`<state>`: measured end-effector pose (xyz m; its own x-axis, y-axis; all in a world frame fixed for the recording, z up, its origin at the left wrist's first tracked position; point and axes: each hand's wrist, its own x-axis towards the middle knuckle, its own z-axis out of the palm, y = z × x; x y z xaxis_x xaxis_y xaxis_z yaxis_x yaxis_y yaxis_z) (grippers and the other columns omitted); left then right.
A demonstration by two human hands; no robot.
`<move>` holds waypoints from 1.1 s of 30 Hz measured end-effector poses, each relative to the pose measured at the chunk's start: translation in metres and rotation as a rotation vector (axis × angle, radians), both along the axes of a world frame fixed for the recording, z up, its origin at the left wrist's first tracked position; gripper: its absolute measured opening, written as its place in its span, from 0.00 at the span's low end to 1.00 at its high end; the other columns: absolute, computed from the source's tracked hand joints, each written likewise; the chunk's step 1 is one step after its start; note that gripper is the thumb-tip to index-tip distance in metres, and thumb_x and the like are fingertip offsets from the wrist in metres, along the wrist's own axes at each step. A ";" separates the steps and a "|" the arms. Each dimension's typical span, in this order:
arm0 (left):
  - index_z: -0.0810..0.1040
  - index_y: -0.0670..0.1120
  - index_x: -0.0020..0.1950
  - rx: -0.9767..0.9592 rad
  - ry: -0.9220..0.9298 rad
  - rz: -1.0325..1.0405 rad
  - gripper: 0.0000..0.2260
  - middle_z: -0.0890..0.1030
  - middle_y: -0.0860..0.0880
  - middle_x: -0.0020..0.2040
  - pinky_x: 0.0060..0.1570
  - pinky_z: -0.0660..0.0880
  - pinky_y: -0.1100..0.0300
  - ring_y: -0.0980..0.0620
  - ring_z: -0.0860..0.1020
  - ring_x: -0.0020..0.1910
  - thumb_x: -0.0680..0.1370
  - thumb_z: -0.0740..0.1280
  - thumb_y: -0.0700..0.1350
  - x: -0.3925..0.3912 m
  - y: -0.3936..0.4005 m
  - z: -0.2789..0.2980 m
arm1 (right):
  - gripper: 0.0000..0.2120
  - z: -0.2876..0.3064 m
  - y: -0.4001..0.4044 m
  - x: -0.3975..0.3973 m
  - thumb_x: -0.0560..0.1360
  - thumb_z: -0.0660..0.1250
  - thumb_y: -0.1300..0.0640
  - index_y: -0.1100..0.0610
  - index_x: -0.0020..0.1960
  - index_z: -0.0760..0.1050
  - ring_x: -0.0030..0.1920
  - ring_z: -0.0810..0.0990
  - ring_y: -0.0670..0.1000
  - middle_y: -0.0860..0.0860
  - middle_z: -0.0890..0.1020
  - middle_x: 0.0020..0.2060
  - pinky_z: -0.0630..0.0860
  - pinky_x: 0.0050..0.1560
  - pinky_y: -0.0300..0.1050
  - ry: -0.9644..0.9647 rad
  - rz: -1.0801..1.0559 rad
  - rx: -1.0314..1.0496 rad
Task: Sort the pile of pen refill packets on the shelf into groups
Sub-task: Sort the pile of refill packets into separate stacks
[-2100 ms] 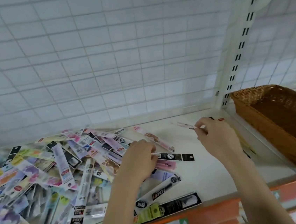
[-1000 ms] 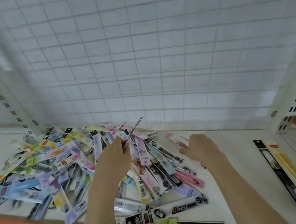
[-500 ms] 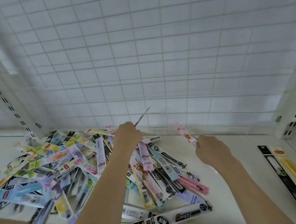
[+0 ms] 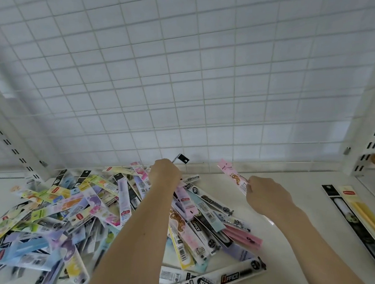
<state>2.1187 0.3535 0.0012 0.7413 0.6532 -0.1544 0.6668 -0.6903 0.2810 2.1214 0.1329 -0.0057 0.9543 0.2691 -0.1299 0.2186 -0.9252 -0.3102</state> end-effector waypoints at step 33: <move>0.74 0.38 0.52 -0.279 -0.290 -0.058 0.11 0.78 0.38 0.48 0.57 0.74 0.46 0.39 0.78 0.52 0.80 0.53 0.40 -0.066 -0.011 0.025 | 0.17 -0.009 -0.010 -0.011 0.79 0.51 0.40 0.53 0.49 0.66 0.36 0.76 0.55 0.51 0.77 0.34 0.71 0.37 0.47 -0.012 -0.009 0.302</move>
<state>2.0524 0.3425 0.0260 0.8143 0.5718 -0.0994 0.4949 -0.5946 0.6337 2.1106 0.1226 -0.0143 0.9579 0.2851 -0.0342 0.2159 -0.7936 -0.5689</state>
